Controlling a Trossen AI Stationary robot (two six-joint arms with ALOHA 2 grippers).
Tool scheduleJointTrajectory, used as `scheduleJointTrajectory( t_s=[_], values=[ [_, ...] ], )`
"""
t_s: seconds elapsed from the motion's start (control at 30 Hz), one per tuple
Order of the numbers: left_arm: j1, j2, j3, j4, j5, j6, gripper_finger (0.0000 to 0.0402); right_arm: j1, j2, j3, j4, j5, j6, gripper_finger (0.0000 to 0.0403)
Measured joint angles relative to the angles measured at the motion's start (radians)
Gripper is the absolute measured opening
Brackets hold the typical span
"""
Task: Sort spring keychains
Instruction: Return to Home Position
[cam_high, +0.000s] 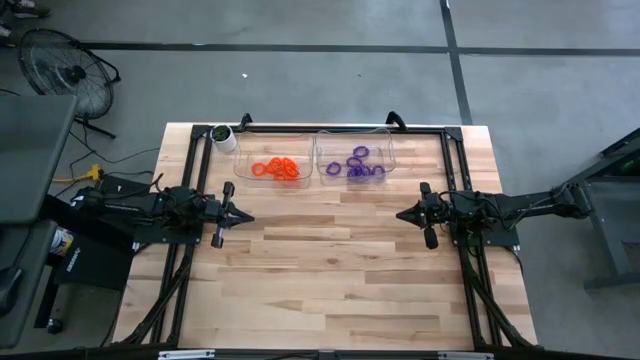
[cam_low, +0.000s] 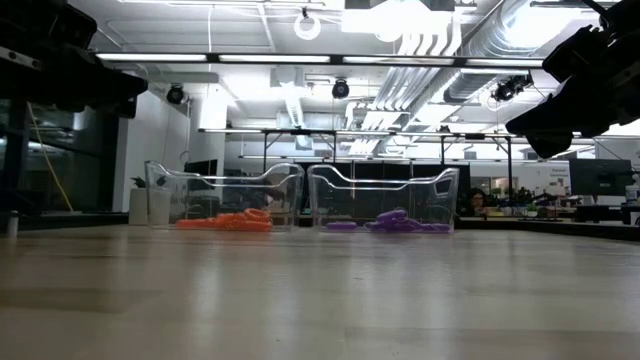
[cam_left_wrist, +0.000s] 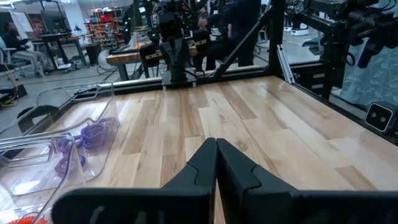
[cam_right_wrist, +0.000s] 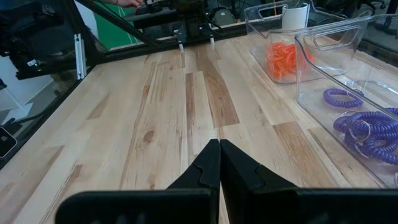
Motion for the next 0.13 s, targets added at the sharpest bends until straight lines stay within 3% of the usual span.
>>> scheduleJointTrajectory(
  t_s=[0.13],
  values=[
    [0.0,0.0,0.0,0.0,0.0,0.0,0.0001,0.0,0.0,0.0,0.0,0.0,0.0,0.0]
  ],
)
